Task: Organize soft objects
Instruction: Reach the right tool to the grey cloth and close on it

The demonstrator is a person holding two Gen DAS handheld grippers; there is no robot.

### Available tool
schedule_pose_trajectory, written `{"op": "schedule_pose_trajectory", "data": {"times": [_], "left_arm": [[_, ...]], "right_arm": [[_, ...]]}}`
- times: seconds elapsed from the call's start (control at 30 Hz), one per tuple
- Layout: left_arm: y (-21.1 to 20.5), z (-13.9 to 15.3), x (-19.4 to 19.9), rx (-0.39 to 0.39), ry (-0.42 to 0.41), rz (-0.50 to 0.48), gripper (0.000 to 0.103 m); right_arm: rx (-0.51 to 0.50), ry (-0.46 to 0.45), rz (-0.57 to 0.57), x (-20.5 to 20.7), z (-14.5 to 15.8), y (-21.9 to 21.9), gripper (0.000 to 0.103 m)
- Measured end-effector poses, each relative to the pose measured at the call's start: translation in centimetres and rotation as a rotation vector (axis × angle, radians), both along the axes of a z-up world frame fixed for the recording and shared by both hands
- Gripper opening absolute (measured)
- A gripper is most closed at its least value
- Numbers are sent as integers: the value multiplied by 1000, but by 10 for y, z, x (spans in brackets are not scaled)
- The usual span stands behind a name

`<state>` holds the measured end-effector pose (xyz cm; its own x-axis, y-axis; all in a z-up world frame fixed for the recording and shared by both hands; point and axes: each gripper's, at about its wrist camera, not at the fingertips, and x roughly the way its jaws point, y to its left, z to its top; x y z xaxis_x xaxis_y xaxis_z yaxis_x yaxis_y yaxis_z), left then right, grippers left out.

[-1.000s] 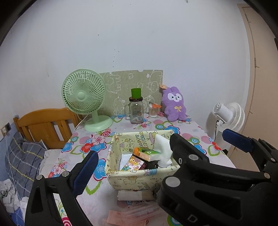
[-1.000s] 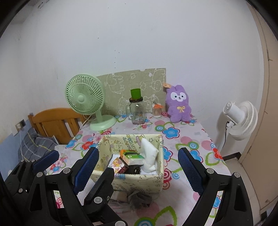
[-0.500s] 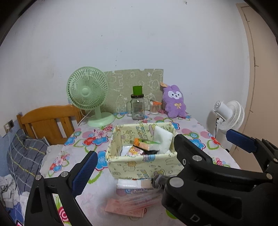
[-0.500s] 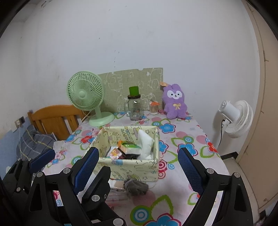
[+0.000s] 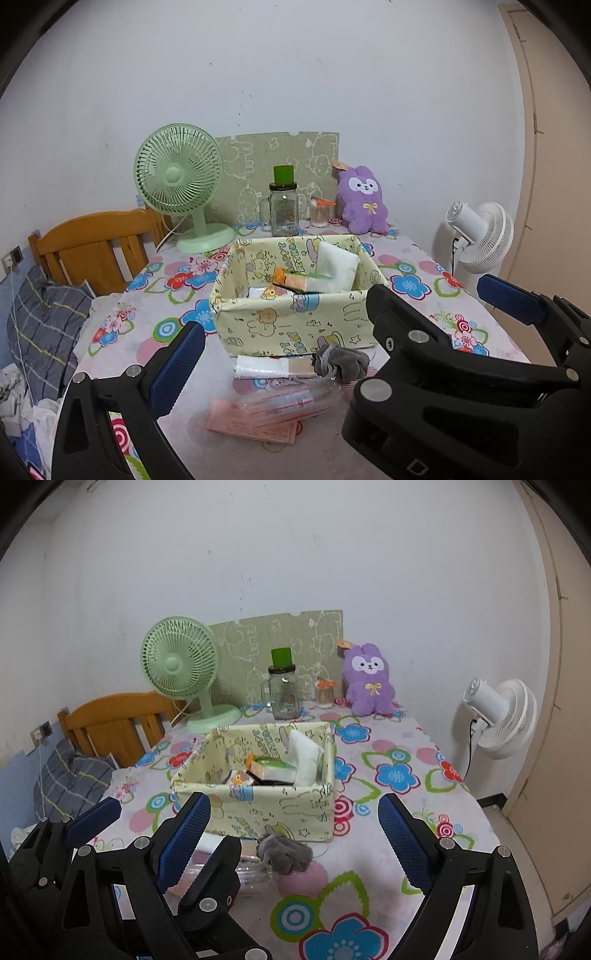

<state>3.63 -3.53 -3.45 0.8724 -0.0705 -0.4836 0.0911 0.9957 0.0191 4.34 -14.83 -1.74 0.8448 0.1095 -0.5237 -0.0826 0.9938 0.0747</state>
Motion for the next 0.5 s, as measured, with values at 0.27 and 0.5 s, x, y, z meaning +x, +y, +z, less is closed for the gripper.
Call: {"op": "schedule_pose_trajectory", "data": {"times": [0.27, 0.5], "left_arm": [[0, -29, 7, -15, 51, 12, 103], [2, -50, 11, -12, 79, 26, 103]], "right_arm": [[14, 40, -9, 2, -30, -1, 94], [18, 73, -22, 8, -55, -2, 94]]}}
